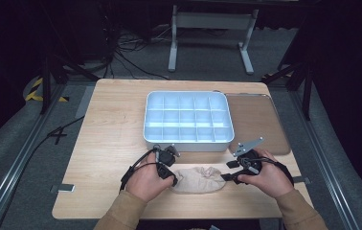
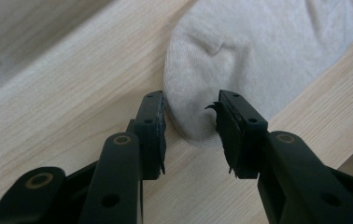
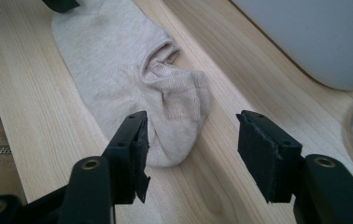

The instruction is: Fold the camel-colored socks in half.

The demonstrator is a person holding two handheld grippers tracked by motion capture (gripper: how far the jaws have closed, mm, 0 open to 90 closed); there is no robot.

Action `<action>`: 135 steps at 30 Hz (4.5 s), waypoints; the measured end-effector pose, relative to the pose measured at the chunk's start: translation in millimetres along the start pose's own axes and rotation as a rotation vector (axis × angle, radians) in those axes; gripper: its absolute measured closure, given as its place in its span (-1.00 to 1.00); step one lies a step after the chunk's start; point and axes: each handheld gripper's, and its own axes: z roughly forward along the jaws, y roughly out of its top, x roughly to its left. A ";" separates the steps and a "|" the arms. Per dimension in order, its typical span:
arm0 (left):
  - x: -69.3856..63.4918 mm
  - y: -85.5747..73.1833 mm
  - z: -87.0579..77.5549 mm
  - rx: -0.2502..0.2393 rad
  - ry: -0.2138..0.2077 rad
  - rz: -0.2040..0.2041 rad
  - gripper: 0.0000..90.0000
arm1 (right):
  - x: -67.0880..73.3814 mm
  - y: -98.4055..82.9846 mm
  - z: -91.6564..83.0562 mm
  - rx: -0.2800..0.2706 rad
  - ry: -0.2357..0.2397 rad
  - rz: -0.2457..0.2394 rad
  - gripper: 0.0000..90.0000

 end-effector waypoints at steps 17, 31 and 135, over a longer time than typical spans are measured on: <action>-10.4 0.2 1.4 -0.002 0.019 -0.006 0.89 | 11.8 3.7 6.6 0.009 -0.022 -0.023 0.55; -9.3 -1.7 -16.7 -0.055 -0.016 0.002 0.89 | 51.2 16.0 30.7 -0.095 0.055 -0.084 0.98; -71.9 48.6 -10.5 -0.185 -0.185 0.249 0.57 | 39.5 -19.5 31.2 -0.206 -0.008 0.005 0.75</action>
